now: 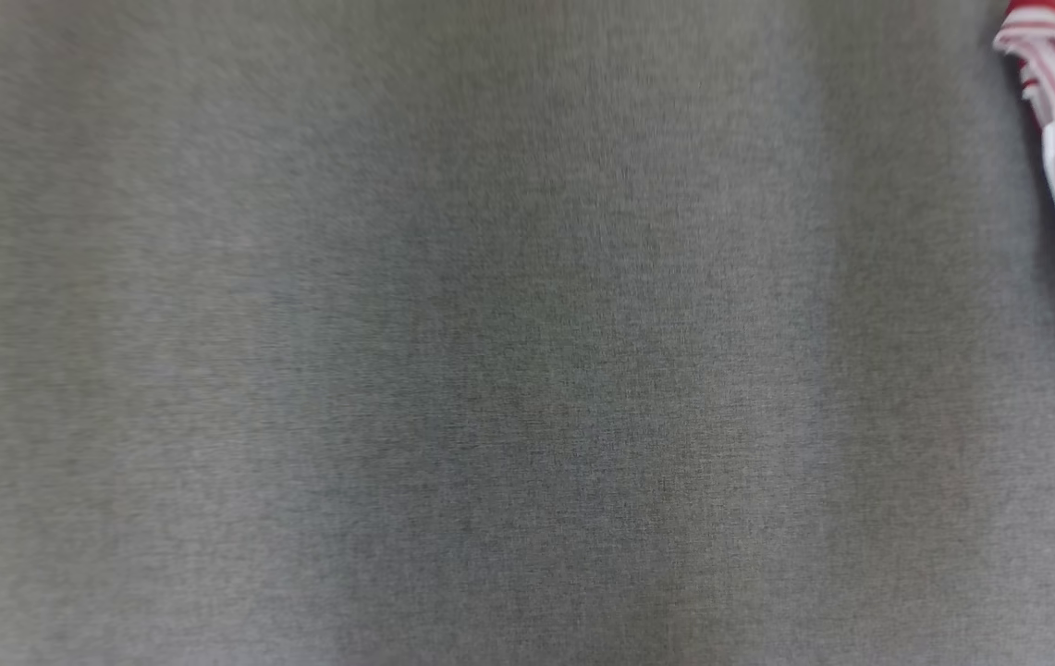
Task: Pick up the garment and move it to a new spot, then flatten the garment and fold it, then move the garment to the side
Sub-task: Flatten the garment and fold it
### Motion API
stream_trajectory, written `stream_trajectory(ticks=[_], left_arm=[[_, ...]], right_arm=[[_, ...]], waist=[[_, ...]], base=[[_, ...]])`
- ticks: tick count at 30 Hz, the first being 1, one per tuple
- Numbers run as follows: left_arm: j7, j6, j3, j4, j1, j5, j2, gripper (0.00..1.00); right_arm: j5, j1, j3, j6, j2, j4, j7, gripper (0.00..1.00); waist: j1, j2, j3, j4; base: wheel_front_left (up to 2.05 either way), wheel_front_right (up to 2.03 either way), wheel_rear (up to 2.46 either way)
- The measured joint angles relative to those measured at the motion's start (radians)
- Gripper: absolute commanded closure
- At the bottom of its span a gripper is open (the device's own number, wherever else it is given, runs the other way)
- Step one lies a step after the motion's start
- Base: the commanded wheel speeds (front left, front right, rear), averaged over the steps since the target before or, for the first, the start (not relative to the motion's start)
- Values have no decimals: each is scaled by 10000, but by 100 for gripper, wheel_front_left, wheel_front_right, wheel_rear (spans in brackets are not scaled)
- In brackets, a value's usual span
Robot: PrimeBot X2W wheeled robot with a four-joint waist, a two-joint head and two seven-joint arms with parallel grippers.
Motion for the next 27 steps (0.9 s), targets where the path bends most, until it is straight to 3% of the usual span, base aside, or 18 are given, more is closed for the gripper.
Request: stream_trajectory(ticks=[8, 14, 23, 27], left_arm=[[-1103, 0, -989, 897, -1347, -274, -529, 100], [-1651, 0, -2251, 807, -872, -752, -336, 100], [-2385, 0, -2757, -1083, 2705, -2211, 725, 100], [-2401, 4, -1628, -2098, 5098, -2270, 1151, 100]], right_arm=[[-299, -1030, 98, 0, 128, 616, -598, 100], [-389, -300, 759, 0, -111, 337, -779, 100], [483, 3490, 2161, 0, -1348, -2015, -460, 100], [1231, 5643, 2424, 0, -1845, -3396, -464, 100]], waist=[[-2, -1, 956, -314], [-3, -1, 1178, -546], [-5, -2, 495, -498], [-6, -3, -50, -451]], base=[[0, 0, 0], [0, 0, 0], [0, 0, 0], [0, 0, 0]])
